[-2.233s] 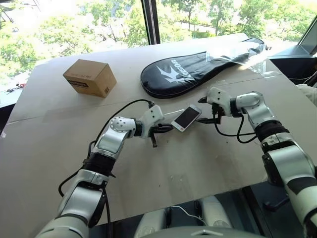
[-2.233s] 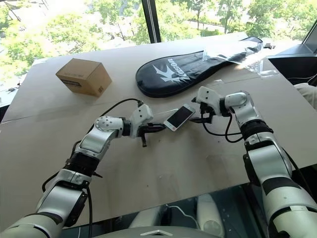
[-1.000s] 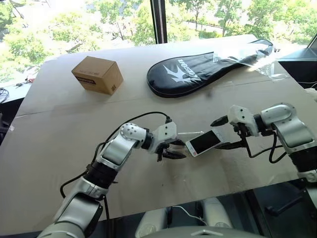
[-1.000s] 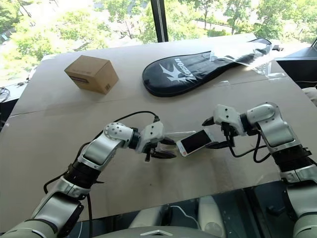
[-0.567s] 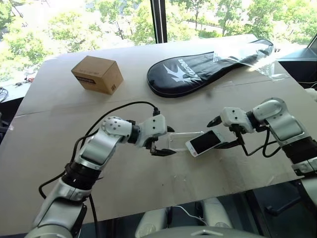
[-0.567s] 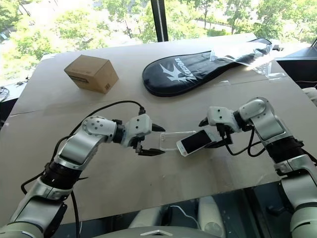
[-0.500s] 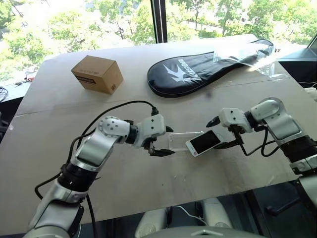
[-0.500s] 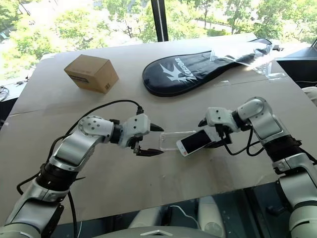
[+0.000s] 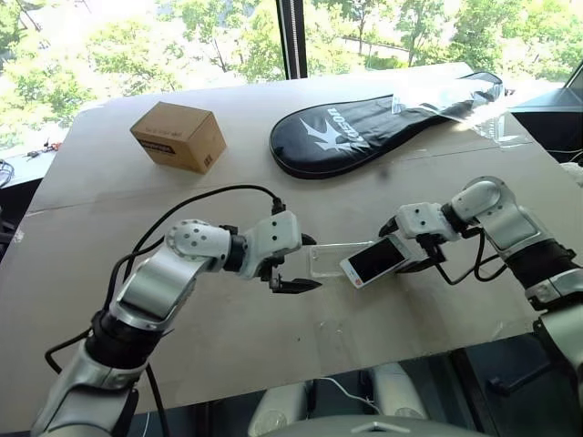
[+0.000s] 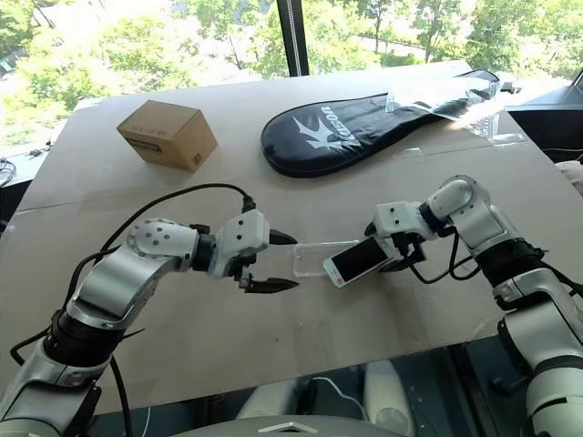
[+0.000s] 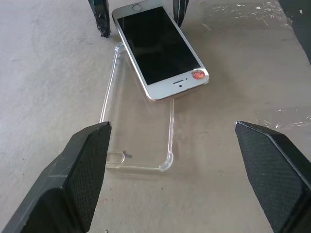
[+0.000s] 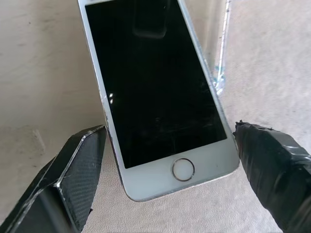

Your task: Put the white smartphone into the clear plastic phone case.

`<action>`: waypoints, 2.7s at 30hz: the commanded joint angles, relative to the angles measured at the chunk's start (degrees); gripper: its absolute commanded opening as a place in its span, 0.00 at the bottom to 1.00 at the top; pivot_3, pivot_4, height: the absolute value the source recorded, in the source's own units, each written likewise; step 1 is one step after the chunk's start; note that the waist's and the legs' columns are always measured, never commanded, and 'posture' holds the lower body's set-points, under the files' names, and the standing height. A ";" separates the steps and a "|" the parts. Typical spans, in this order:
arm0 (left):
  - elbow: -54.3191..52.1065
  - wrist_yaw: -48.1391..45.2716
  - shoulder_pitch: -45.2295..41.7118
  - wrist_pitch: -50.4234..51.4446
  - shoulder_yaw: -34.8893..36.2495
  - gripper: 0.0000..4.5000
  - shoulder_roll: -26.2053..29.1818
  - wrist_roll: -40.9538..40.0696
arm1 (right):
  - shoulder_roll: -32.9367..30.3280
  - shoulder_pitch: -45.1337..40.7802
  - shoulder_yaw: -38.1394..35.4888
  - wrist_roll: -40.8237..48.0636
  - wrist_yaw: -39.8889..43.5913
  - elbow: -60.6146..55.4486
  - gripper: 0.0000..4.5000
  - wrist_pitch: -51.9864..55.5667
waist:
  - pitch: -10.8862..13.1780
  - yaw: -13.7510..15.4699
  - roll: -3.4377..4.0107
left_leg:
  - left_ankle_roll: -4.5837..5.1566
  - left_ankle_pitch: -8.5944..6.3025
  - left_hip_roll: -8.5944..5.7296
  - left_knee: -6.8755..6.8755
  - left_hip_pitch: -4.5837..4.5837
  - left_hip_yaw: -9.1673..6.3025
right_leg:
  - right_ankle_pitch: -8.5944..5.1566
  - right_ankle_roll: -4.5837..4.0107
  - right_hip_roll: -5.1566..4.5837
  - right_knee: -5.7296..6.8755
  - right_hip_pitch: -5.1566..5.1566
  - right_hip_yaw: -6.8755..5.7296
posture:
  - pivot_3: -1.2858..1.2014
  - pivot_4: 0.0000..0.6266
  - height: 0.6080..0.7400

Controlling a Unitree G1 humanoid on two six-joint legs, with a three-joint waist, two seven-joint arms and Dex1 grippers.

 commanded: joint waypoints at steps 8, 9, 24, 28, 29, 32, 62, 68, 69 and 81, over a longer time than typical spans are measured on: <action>-0.34 1.21 0.23 -2.92 0.59 0.94 0.40 0.24 | -0.93 -0.55 -0.35 0.58 4.67 -1.62 0.66 -0.56 | 0.00 0.03 0.00 | 0.00 0.00 0.00 0.00 0.00 0.00 | 0.00 0.00 -0.01 0.00 0.00 0.00 | 0.52 0.24 1.00; -0.09 1.29 0.27 -3.12 0.58 0.94 0.37 0.23 | -0.99 -0.44 -0.43 0.73 4.66 -1.91 0.66 -0.35 | 0.00 0.04 0.00 | 0.00 0.00 0.00 0.00 0.00 0.00 | 0.00 0.00 0.00 0.00 0.00 0.00 | 0.52 0.24 1.00; 6.61 4.35 -2.43 -6.69 2.31 0.01 -4.09 -0.96 | -2.91 3.69 -5.93 5.12 -2.88 -21.57 0.66 14.56 | 0.02 0.59 -0.01 | 0.00 0.00 0.00 0.00 -0.01 -0.05 | 0.00 0.00 -0.01 -0.01 0.00 -0.03 | 0.52 0.24 1.00; 7.45 4.50 -3.74 -7.19 1.83 0.01 -6.03 -1.23 | -2.26 6.27 -6.20 3.68 -7.51 -25.93 0.66 18.60 | 0.04 0.62 -0.04 | 0.00 0.00 -0.02 0.02 -0.04 -0.07 | 0.00 0.00 -0.04 -0.03 0.01 -0.04 | 0.52 0.24 1.00; 8.04 4.76 -4.35 -7.78 1.46 0.01 -6.83 -0.86 | -3.14 6.72 -5.20 0.86 -9.14 -26.66 0.66 20.67 | 0.04 0.61 -0.04 | 0.00 0.00 -0.03 0.04 -0.04 -0.06 | 0.00 0.00 -0.04 -0.03 0.01 -0.05 | 0.52 0.24 1.00; 9.27 4.13 -5.40 -8.88 0.04 0.01 -8.44 -0.36 | -5.58 7.91 -3.17 -3.01 -9.72 -29.38 0.66 25.50 | 0.04 0.63 -0.04 | 0.00 0.00 -0.03 0.04 -0.04 -0.07 | 0.00 0.00 -0.04 -0.02 0.01 -0.08 | 0.52 0.24 1.00; 23.67 5.27 -4.06 -19.01 -12.26 0.00 -14.75 13.46 | -4.12 5.84 2.91 -9.72 -10.42 -36.19 0.89 37.65 | 0.00 0.21 -0.08 | 0.00 0.00 -0.02 0.04 -0.01 -0.04 | 0.00 0.01 -0.03 -0.01 0.03 -0.05 | 0.52 0.24 1.00; 25.88 4.60 -3.34 -20.64 -12.87 0.00 -14.54 14.38 | -6.49 6.25 -0.90 -5.76 -8.11 -39.49 0.99 42.79 | -0.01 0.31 -0.08 | 0.00 0.00 -0.03 0.06 0.00 -0.04 | 0.00 0.01 -0.04 0.00 0.04 -0.06 | 0.52 0.24 1.00; 25.97 4.52 -3.16 -20.77 -12.92 0.00 -14.54 14.41 | -7.77 6.35 -2.28 -3.54 -6.37 -40.98 0.99 45.36 | -0.01 0.43 -0.07 | 0.00 0.00 -0.03 0.06 0.00 -0.04 | 0.00 0.01 -0.05 0.00 0.04 -0.06 | 0.52 0.24 1.00; 24.12 4.89 -2.73 -21.27 -12.60 0.00 -14.39 15.29 | -15.45 11.11 -6.13 -0.44 -9.01 -36.62 0.61 42.10 | -0.07 1.54 -0.11 | 0.00 0.00 -0.02 0.06 0.08 -0.04 | 0.00 0.01 -0.06 -0.02 0.17 -0.08 | 0.52 0.24 1.00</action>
